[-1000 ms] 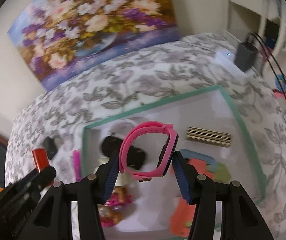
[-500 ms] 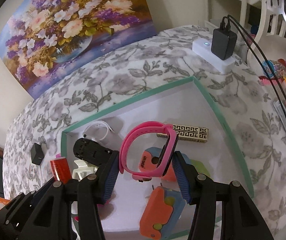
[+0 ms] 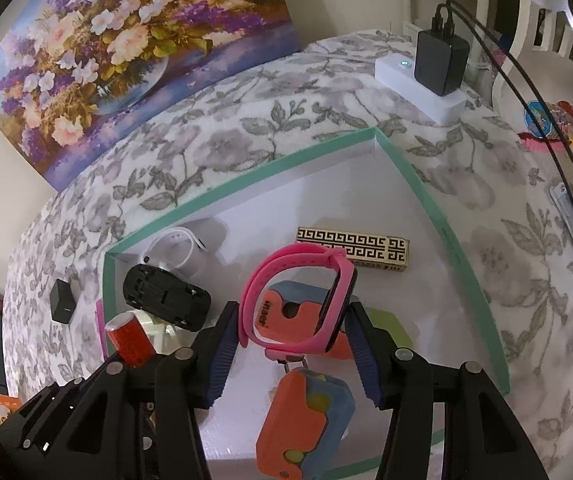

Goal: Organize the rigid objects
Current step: 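Carry watch band with right tool while left tool carries bottle over tray, then open right tool to drop watch band while left tool drops bottle in tray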

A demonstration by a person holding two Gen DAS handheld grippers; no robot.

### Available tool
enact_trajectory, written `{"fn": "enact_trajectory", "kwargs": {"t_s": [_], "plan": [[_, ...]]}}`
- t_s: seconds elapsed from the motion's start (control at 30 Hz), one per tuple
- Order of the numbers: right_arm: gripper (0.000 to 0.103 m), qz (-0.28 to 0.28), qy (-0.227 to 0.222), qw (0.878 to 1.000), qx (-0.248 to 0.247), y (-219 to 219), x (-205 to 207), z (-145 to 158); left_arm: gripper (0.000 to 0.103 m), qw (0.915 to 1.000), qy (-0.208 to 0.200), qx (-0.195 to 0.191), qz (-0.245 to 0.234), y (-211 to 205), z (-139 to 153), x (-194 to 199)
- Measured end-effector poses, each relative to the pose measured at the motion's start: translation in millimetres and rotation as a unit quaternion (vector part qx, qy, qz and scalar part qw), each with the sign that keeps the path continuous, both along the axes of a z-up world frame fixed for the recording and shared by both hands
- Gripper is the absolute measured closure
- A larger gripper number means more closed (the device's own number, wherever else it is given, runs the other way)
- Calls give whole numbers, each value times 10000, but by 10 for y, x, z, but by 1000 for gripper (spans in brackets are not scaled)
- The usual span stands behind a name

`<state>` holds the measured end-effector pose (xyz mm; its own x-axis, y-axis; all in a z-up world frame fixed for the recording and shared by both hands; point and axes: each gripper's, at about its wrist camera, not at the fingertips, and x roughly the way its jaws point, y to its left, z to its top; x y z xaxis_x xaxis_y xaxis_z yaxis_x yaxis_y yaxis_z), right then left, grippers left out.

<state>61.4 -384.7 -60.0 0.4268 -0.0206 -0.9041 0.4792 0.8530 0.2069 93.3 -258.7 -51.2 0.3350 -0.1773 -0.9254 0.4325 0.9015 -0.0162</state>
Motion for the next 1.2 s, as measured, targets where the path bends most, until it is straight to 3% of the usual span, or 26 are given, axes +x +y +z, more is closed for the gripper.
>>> {"fn": "enact_trajectory", "kwargs": {"t_s": [0.33, 0.47, 0.6, 0.97, 1.03, 1.2], "plan": [[46, 16, 56, 10000, 9, -18, -2, -28, 72, 9999, 97, 33, 19, -23, -44, -3], [45, 5, 31, 10000, -29, -23, -3, 5, 63, 10000, 85, 5, 28, -9, -12, -8], [44, -24, -57, 10000, -69, -22, -23, 79, 63, 9999, 74, -56, 114, 50, 62, 3], [38, 6, -83, 9996, -253, 42, -14, 169, 63, 9961, -113, -177, 851, 488, 250, 182], [30, 5, -69, 9995, -296, 59, -9, 174, 60, 9948, -125, -160, 1000, 577, 253, 227], [26, 156, -30, 9988, -462, 187, 41, 189, 49, 9889, -160, -151, 1468, 860, 275, 332]]}}
